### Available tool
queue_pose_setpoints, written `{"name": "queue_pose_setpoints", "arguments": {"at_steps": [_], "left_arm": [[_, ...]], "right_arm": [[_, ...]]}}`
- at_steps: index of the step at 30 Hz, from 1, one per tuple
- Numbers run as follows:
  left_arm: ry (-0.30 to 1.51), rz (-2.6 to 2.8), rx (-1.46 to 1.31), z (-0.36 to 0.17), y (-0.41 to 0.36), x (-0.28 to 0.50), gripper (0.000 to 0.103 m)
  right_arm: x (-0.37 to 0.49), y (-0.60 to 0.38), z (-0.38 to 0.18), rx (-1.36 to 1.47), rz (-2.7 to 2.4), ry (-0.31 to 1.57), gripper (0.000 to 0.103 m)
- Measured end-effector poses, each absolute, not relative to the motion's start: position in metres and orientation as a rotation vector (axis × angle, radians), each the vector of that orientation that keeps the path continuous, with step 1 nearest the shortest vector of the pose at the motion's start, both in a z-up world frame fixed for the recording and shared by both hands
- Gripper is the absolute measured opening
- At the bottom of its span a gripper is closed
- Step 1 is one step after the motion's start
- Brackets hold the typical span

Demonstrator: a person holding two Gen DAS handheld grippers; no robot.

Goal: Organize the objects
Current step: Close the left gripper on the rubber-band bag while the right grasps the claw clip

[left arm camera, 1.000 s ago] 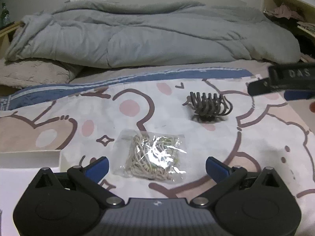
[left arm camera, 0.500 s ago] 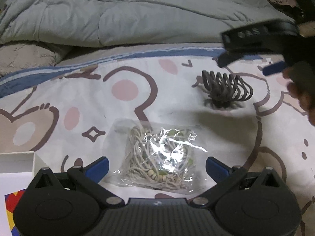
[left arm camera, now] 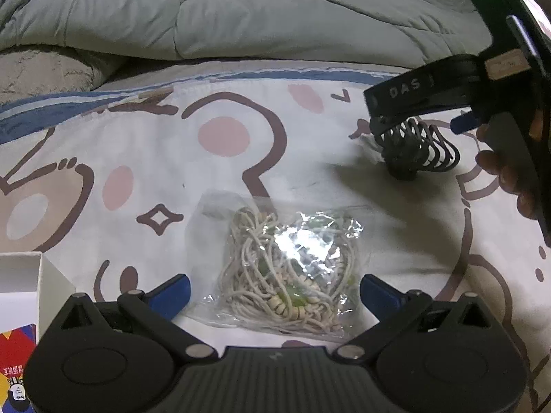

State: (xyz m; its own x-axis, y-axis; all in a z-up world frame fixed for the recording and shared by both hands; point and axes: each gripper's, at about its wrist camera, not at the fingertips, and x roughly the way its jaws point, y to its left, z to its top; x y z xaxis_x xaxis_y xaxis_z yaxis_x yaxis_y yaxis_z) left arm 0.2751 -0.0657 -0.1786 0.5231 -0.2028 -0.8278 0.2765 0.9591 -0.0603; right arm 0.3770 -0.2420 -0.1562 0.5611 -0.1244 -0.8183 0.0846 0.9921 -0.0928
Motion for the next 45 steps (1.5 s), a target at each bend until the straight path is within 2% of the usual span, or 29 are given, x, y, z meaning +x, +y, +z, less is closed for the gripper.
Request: {"name": "queue_pose_setpoints", "arguments": {"at_steps": [8,10,13,15,17,24,45], "left_arm": [[1.0,-0.3,0.066,-0.182,-0.064,0.279,0.102],[1.007,-0.3,0.065,-0.182,-0.064,0.279,0.101],[1.01,-0.305,0.064,-0.181,-0.065,0.28,0.096],[1.013,-0.302,0.055,-0.18,-0.064,0.281,0.083],[1.016,-0.303,0.042,-0.178,-0.065,0.281,0.075],[1.02,-0.305,0.043,-0.171,-0.074,0.264,0.067],[0.923,-0.303,0.027,-0.088,-0.064,0.16,0.065]], "right_arm": [[0.383,-0.263,-0.168,0.14,-0.085,1.043,0.103],[0.383,-0.267,-0.171,0.185,-0.073,1.05,0.091],[0.381,-0.268,-0.169,0.226,-0.062,1.049,0.089],[0.379,-0.266,-0.166,0.204,-0.052,1.039,0.089],[0.372,-0.264,-0.162,0.173,-0.048,1.022,0.088],[0.336,-0.266,-0.15,0.143,-0.031,0.993,0.088],[0.183,-0.263,-0.079,0.12,0.034,0.907,0.088]]}}
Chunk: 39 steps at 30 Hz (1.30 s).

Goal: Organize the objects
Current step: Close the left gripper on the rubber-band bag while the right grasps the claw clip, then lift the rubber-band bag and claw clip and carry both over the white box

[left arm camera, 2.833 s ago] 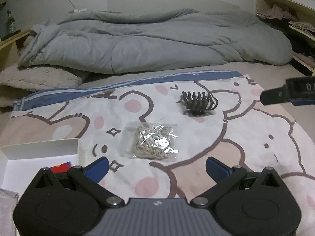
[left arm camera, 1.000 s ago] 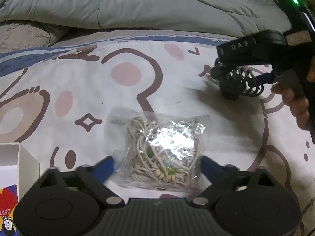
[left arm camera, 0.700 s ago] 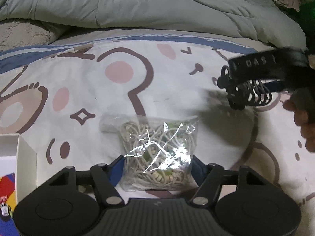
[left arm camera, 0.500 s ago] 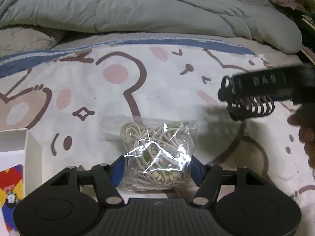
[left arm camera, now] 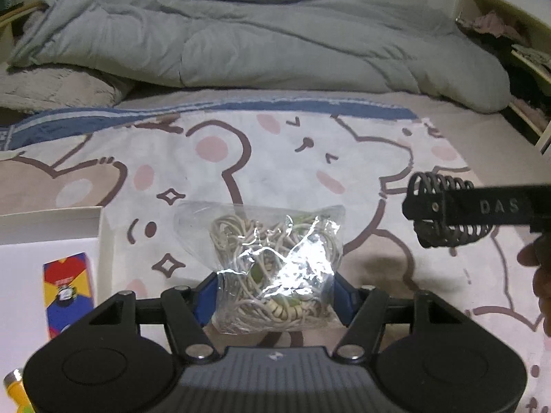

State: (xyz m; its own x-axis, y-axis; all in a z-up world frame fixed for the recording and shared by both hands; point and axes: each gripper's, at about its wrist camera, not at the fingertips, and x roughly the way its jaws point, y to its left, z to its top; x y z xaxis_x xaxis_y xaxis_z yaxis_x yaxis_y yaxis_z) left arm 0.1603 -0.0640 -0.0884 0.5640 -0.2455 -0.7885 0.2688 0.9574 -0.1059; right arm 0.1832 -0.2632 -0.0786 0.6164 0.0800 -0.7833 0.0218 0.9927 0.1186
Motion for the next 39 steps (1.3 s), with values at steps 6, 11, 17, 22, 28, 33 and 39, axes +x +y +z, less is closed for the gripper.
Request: {"name": "queue_pose_setpoints", "arguments": {"at_steps": [6,11,17,22,28,33,39], "left_arm": [[0.888,-0.309,0.032,-0.064,-0.06,0.13,0.065],[0.87,-0.321,0.032,-0.052,-0.056,0.106,0.065],[0.837,-0.314,0.013,-0.046,-0.051,0.079,0.065],[0.825,-0.323,0.009,-0.041,-0.051,0.067,0.065],[0.812,-0.315,0.002,-0.037,-0.047,0.056,0.065],[0.802,-0.304,0.003,-0.03,-0.041,0.048,0.065],[0.797,-0.274,0.01,-0.027,-0.036,0.038,0.065]], "right_arm": [[0.14,-0.264,-0.053,0.136,0.04,0.865,0.088],[0.108,-0.258,-0.041,0.114,0.054,0.841,0.088],[0.074,-0.26,-0.031,0.121,0.046,0.813,0.088],[0.052,-0.259,-0.029,0.089,0.03,0.797,0.088],[0.036,-0.256,-0.029,0.051,0.021,0.78,0.088],[0.028,-0.255,-0.03,0.043,0.021,0.773,0.088],[0.02,-0.25,-0.025,0.033,0.032,0.749,0.088]]}}
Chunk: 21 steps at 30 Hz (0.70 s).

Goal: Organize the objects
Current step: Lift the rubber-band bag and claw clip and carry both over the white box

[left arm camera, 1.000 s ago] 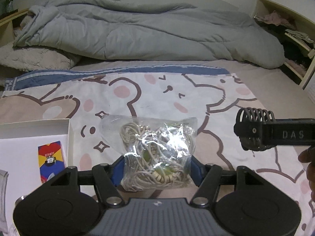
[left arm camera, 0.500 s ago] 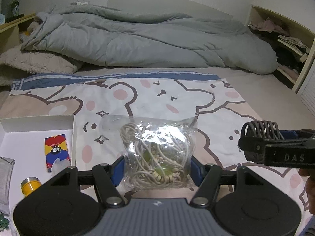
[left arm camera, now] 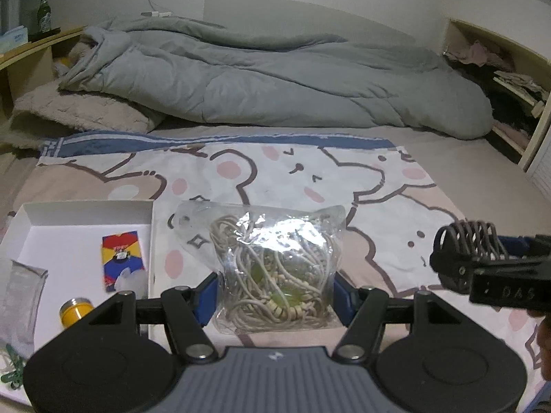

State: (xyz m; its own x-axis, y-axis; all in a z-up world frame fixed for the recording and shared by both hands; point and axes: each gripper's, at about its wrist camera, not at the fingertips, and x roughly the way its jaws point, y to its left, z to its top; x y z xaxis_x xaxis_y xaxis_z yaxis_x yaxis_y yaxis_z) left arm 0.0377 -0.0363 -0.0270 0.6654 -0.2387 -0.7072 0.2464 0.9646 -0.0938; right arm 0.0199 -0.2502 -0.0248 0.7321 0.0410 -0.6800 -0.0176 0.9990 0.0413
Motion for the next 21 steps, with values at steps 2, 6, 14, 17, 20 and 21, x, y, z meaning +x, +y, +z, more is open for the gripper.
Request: {"name": "queue_pose_setpoints", "arguments": {"at_steps": [2,6,14,17,20,21], "left_arm": [[0.801,-0.269,0.017,-0.027,-0.035,0.035,0.065],[0.793,-0.256,0.015,-0.024,-0.03,0.03,0.065],[0.779,-0.252,-0.007,-0.02,-0.022,0.025,0.065],[0.776,-0.25,-0.015,-0.019,-0.016,0.025,0.065],[0.776,-0.24,-0.024,-0.018,-0.008,0.027,0.065],[0.777,-0.233,-0.026,-0.018,-0.004,0.028,0.065]], "right_arm": [[0.017,-0.248,-0.023,0.033,0.04,0.745,0.088],[0.012,-0.243,-0.021,0.024,0.049,0.741,0.088],[0.008,-0.239,-0.019,0.017,0.051,0.738,0.088],[0.011,-0.237,-0.019,0.014,0.05,0.741,0.088],[0.014,-0.233,-0.019,0.022,0.054,0.744,0.088],[0.016,-0.231,-0.019,0.023,0.056,0.746,0.088]]}}
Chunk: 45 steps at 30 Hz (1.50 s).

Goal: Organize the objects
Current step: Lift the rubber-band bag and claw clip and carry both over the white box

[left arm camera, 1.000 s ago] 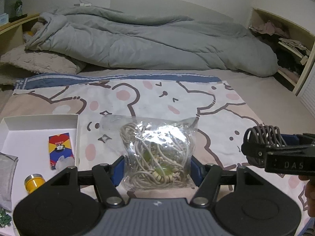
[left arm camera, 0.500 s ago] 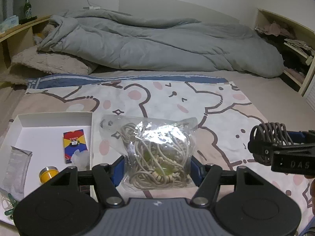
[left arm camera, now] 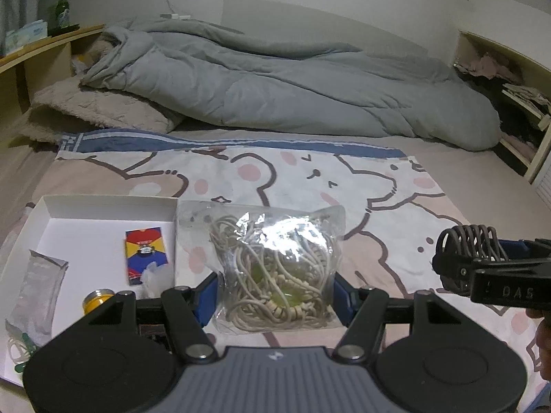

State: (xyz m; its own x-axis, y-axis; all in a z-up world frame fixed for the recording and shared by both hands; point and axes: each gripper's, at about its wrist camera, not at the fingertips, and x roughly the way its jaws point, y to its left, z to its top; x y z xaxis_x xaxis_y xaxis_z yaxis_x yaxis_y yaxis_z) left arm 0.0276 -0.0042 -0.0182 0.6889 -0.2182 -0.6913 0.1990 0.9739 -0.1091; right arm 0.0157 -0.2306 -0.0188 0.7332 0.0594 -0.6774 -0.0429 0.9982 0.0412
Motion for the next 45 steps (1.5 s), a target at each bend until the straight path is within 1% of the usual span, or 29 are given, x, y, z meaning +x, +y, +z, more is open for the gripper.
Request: {"name": "queue_pose_setpoints", "arguments": {"at_steps": [13,27,32,38,45], "left_arm": [[0.804,-0.133,-0.047,-0.02,0.066,0.037,0.065],[0.759,0.016,-0.08,-0.015,0.149,0.043,0.065],[0.78,0.062,-0.089,-0.027,0.174,0.056,0.065],[0.87,0.106,-0.049,-0.057,0.196,0.077,0.065],[0.908,0.117,-0.031,-0.084,0.208,0.099,0.065]], "right_arm": [[0.041,-0.174,-0.027,-0.014,0.139,0.776,0.088],[0.062,-0.107,-0.027,-0.04,0.229,0.774,0.088],[0.068,-0.086,-0.026,-0.04,0.267,0.769,0.088],[0.076,-0.07,-0.029,-0.034,0.297,0.78,0.088],[0.085,-0.058,-0.037,-0.05,0.324,0.798,0.088]]}}
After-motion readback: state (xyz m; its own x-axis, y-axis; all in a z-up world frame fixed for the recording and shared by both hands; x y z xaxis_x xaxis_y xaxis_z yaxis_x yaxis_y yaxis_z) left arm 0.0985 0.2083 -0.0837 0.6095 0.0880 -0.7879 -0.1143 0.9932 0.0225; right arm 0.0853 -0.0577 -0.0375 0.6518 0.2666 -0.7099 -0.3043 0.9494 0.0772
